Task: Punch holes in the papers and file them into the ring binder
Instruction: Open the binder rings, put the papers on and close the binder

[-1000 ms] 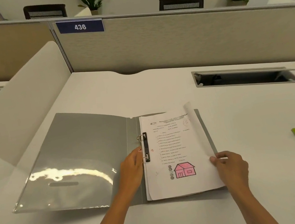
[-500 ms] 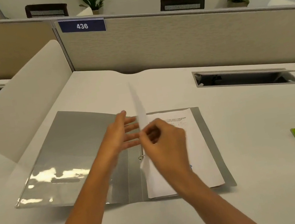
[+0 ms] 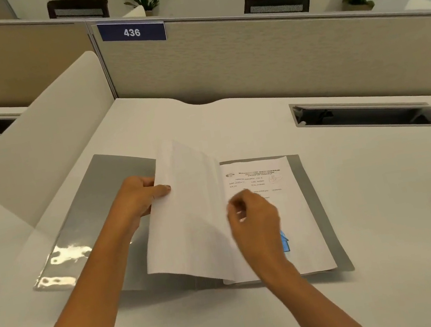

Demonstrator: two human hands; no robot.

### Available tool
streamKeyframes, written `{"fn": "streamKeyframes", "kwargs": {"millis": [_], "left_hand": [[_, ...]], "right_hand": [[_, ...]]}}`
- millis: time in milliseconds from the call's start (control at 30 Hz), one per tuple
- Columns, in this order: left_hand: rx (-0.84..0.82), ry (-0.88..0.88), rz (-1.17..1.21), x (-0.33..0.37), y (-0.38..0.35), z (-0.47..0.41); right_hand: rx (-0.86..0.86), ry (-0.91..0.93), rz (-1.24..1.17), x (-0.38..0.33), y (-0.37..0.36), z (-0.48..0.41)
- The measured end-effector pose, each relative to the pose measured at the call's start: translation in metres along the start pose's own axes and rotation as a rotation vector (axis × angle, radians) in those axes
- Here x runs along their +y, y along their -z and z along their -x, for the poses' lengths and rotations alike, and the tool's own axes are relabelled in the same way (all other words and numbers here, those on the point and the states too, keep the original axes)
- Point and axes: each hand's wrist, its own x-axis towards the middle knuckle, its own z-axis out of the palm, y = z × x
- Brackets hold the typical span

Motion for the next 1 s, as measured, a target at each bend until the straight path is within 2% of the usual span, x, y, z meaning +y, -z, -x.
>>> {"fn": "streamKeyframes", "kwargs": {"millis": [100,200,233,300,500,667,767,867,933,1000], "left_hand": [[-0.006,0.011,-0.003,-0.006,0.003,-0.002],[0.007,0.018,-0.005,-0.012,0.004,-0.004],[0.01,0.017,-0.002,-0.013,0.004,-0.005],[0.017,0.006,0.001,-0.015,0.004,-0.005],[0.028,-0.024,-0.014,-0.02,0.002,-0.007],[0.005,-0.018,-0.045,-0.024,0.001,-0.011],[0.091,-0.043,-0.11,-0.024,-0.002,-0.011],[0.177,-0.136,-0.151,-0.022,-0.006,-0.005],[0.199,-0.215,-0.209,-0.02,-0.007,-0.003],[0.205,-0.244,-0.262,-0.017,-0.008,0.0]], "right_hand": [[0.113,-0.216,0.177,0.051,0.015,0.003],[0.037,-0.535,0.488,0.086,0.035,0.004],[0.007,-0.601,0.502,0.094,0.041,0.004],[0.03,-0.642,0.37,0.104,0.053,0.003],[0.063,-0.677,0.12,0.096,0.08,-0.004],[0.038,-0.627,0.104,0.083,0.09,-0.009],[0.053,-0.511,0.184,0.069,0.091,-0.011],[0.125,-0.319,0.302,0.046,0.087,-0.011],[0.101,-0.248,0.216,0.024,0.084,-0.014],[0.025,-0.219,0.025,-0.003,0.077,-0.016]]}}
